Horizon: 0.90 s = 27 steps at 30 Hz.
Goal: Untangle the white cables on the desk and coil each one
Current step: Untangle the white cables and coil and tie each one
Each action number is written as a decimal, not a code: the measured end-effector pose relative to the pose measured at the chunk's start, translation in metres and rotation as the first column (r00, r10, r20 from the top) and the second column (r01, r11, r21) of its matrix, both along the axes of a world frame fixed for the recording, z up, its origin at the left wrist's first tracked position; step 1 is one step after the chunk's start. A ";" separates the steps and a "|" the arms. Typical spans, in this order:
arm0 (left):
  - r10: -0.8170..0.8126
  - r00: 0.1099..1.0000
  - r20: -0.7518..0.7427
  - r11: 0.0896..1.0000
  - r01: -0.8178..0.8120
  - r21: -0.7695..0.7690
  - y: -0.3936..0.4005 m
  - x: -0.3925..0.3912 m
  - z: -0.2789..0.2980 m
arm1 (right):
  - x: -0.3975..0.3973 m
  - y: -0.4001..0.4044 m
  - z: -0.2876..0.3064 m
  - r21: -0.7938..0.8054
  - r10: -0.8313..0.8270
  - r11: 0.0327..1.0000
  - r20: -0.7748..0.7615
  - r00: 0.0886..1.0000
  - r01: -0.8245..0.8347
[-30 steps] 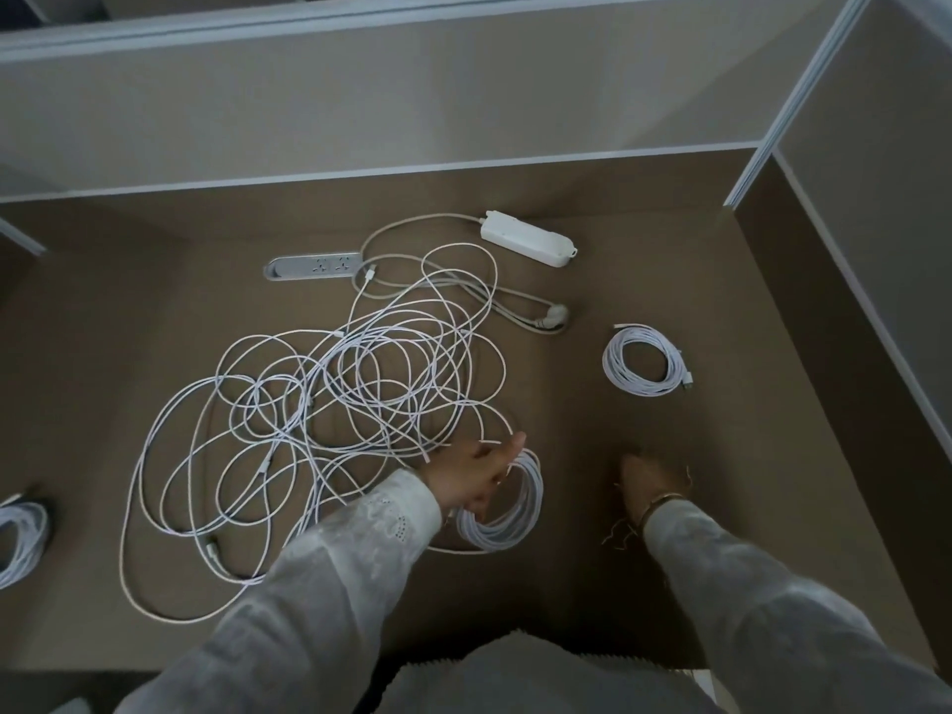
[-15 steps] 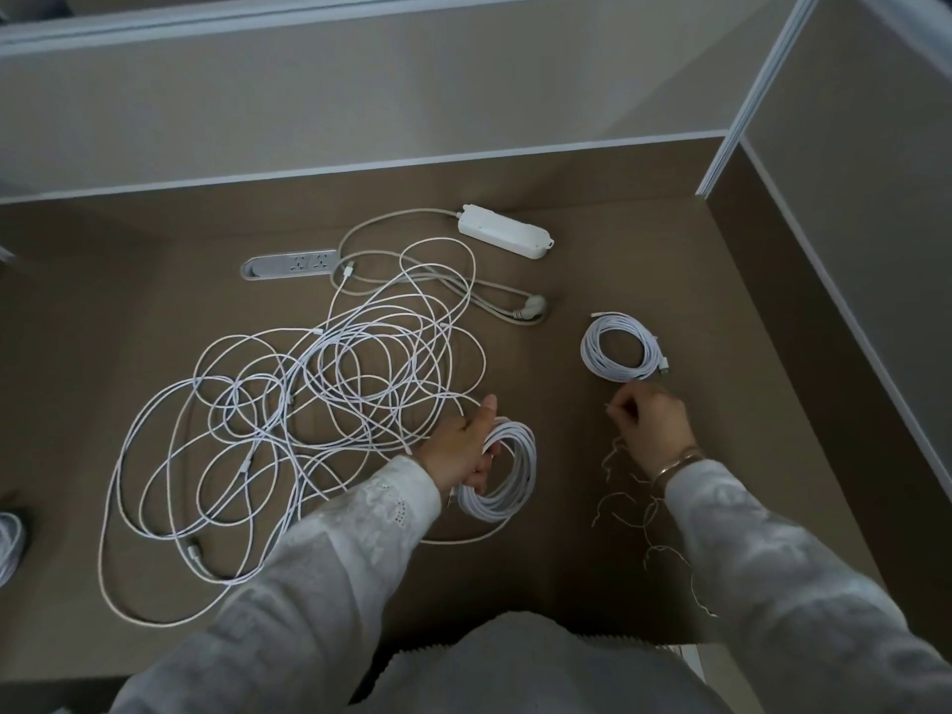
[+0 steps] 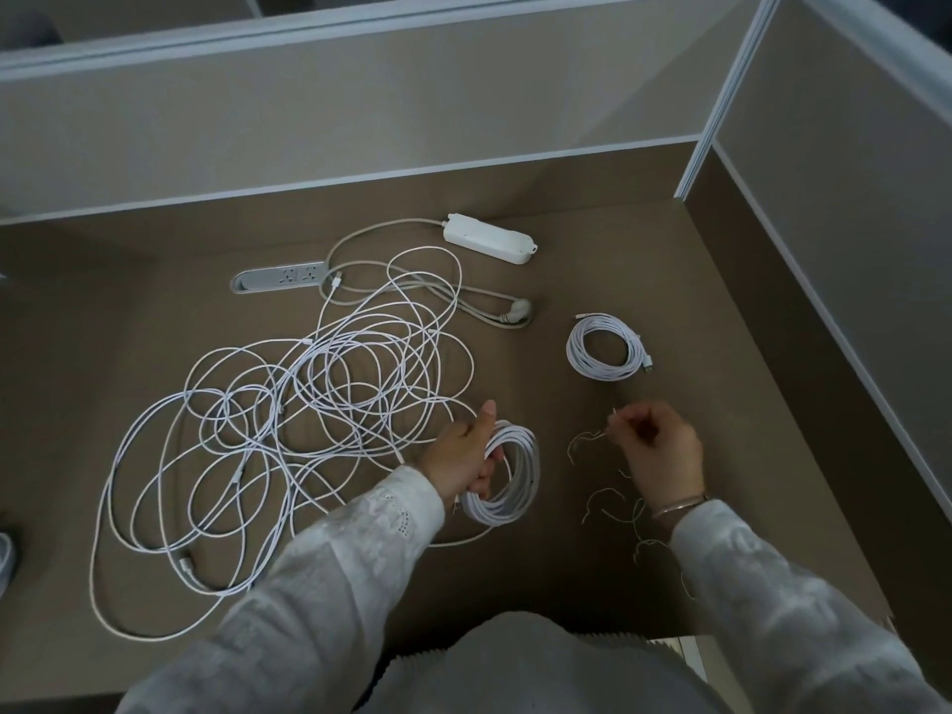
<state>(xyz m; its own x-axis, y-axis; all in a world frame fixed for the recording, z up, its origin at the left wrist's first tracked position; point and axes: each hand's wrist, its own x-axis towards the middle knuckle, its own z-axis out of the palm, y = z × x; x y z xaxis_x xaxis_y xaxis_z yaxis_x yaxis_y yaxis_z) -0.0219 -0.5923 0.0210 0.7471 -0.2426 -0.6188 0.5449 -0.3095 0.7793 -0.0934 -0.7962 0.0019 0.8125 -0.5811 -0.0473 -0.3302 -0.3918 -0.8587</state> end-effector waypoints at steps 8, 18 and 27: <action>0.120 0.991 0.058 0.991 -0.116 -0.064 -0.008 -0.003 0.009 | -0.009 0.051 0.032 0.324 0.059 0.943 0.064 0.996 -0.077; -0.020 0.956 0.293 0.992 -0.016 0.122 -0.014 -0.017 0.030 | -0.006 0.086 0.041 0.451 -0.009 0.890 0.164 0.986 -0.067; -0.272 0.791 0.548 0.918 0.042 0.394 -0.007 -0.025 0.038 | -0.010 0.091 0.046 0.542 -0.067 0.837 0.225 0.972 -0.068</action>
